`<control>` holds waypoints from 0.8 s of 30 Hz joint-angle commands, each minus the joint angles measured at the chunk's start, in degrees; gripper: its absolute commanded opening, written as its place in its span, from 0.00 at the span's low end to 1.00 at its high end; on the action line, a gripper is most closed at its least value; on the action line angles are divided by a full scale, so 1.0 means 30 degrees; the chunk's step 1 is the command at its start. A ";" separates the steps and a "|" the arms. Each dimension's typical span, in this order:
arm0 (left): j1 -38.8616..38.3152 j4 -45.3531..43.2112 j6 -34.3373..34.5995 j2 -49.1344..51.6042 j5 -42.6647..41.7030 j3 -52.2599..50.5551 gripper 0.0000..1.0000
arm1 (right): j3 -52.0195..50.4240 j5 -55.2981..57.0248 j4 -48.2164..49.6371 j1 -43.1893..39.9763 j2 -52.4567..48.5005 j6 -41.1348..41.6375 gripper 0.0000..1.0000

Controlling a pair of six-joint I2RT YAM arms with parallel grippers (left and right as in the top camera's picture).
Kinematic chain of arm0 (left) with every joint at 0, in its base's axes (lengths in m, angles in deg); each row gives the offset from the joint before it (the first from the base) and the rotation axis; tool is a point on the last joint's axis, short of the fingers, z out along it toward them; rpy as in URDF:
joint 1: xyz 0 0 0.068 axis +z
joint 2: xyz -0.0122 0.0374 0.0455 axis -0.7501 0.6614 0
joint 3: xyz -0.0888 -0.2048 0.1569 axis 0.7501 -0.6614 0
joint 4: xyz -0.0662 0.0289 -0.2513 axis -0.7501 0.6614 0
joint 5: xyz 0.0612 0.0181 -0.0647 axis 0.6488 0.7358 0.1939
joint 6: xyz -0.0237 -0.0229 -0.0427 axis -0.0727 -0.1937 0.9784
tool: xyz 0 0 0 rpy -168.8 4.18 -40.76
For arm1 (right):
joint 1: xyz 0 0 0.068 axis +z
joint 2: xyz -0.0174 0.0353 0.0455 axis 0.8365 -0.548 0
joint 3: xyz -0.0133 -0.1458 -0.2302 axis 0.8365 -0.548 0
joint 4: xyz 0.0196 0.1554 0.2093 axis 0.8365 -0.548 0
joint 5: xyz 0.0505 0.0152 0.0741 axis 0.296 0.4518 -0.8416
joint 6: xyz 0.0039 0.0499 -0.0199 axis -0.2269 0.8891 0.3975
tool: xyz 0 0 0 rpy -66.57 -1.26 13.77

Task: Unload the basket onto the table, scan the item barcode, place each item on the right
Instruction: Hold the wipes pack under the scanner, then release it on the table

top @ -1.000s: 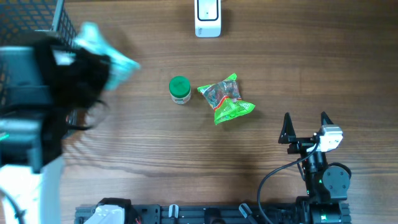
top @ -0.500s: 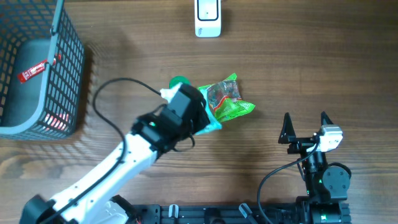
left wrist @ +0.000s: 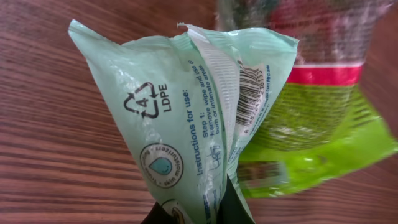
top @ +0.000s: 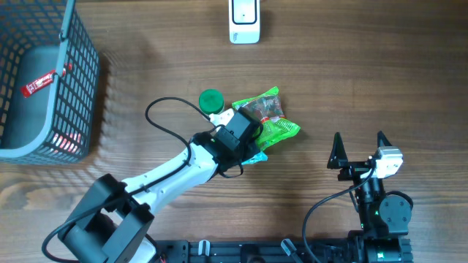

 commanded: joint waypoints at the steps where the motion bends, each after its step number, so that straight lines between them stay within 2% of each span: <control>1: 0.0058 -0.0058 0.0066 -0.0095 0.0459 -0.0007 0.08 | -0.0022 -0.0255 0.0066 -0.0051 -0.0015 0.0284 1.00; 2: 0.0058 -0.0051 -0.0073 -0.0095 0.0459 0.0000 0.14 | -0.0022 -0.0255 0.0066 -0.0051 -0.0022 0.0284 1.00; 5: 0.0051 0.0058 -0.0109 -0.0291 0.0255 0.0095 0.48 | -0.0022 -0.0255 0.0066 -0.0051 -0.0015 0.0284 1.00; 6: 0.0051 0.0182 -0.0109 -0.0444 0.0073 0.0219 0.55 | -0.0022 -0.0255 0.0066 -0.0051 -0.0022 0.0284 1.00; 8: 0.0051 0.0357 -0.0109 -0.0845 -0.0299 0.0583 0.77 | -0.0022 -0.0255 0.0066 -0.0051 -0.0022 0.0277 1.00; 10: 0.0051 0.0729 -0.0342 -0.1501 -0.0408 0.1304 0.80 | -0.0022 -0.0255 0.0066 -0.0051 -0.0015 0.0277 1.00; 15: 0.0058 0.2047 -0.3206 -0.3614 0.0882 0.4488 0.99 | -0.0022 -0.0255 0.0066 -0.0051 -0.0015 0.0284 1.00; 20: 0.0510 0.5741 -0.5413 -0.4787 0.5778 1.0112 1.00 | -0.0022 -0.0255 0.0066 -0.0051 -0.0015 0.0277 1.00; 24: 0.2725 0.8386 -0.5697 -0.4816 0.7329 1.4404 1.00 | -0.0022 -0.0255 0.0066 -0.0051 -0.0015 0.0277 1.00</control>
